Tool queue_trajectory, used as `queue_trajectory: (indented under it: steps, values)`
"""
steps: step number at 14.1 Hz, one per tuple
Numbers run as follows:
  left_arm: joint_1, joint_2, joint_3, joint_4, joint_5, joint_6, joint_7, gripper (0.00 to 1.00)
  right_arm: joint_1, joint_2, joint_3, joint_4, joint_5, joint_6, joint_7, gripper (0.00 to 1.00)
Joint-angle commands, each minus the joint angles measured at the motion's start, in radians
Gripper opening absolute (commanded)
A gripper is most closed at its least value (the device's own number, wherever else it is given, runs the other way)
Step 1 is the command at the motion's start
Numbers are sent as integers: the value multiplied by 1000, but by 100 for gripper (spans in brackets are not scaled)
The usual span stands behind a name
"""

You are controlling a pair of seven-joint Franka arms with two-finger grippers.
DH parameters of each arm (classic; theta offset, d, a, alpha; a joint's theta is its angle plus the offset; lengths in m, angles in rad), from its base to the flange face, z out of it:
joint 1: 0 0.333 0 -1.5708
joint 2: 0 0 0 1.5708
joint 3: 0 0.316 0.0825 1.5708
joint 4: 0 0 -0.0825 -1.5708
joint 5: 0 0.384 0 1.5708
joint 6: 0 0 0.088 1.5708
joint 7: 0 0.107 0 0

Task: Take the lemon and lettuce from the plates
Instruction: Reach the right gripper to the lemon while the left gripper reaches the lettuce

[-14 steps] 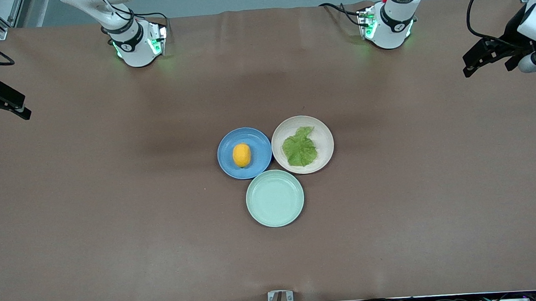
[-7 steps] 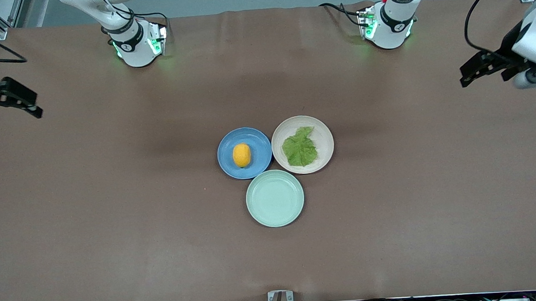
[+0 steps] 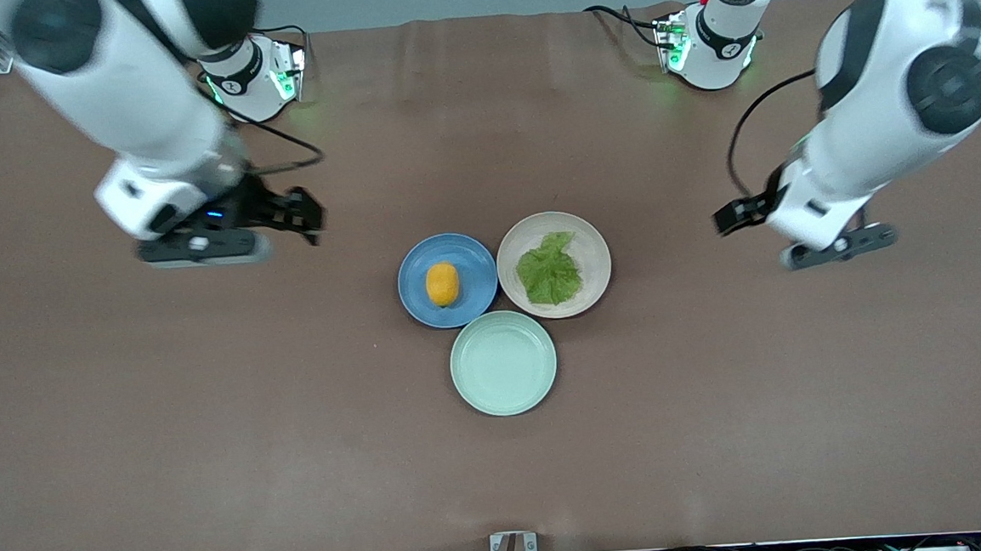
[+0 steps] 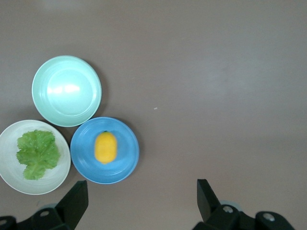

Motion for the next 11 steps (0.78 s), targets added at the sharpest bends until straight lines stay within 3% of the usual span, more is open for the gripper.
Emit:
queue_trajectory:
  steps: [1, 3, 6, 8, 11]
  values:
    - [-51, 89, -22, 11, -24, 81, -189, 100, 98, 80, -13, -12, -34, 8, 44, 100]
    - [-100, 137, -24, -7, -20, 147, -312, 95, 152, 146, -10, -14, -18, 24, 124, 100]
    - [-146, 206, -28, -91, -18, 343, -516, 87, 216, 221, -10, -52, -15, 171, 143, 100]
    - [-189, 272, -36, -96, -21, 393, -567, 80, 217, 235, -8, -125, 5, 309, 172, 100]
    - [-232, 344, -38, -97, -20, 468, -687, 66, 217, 272, -10, -184, 18, 397, 169, 100]
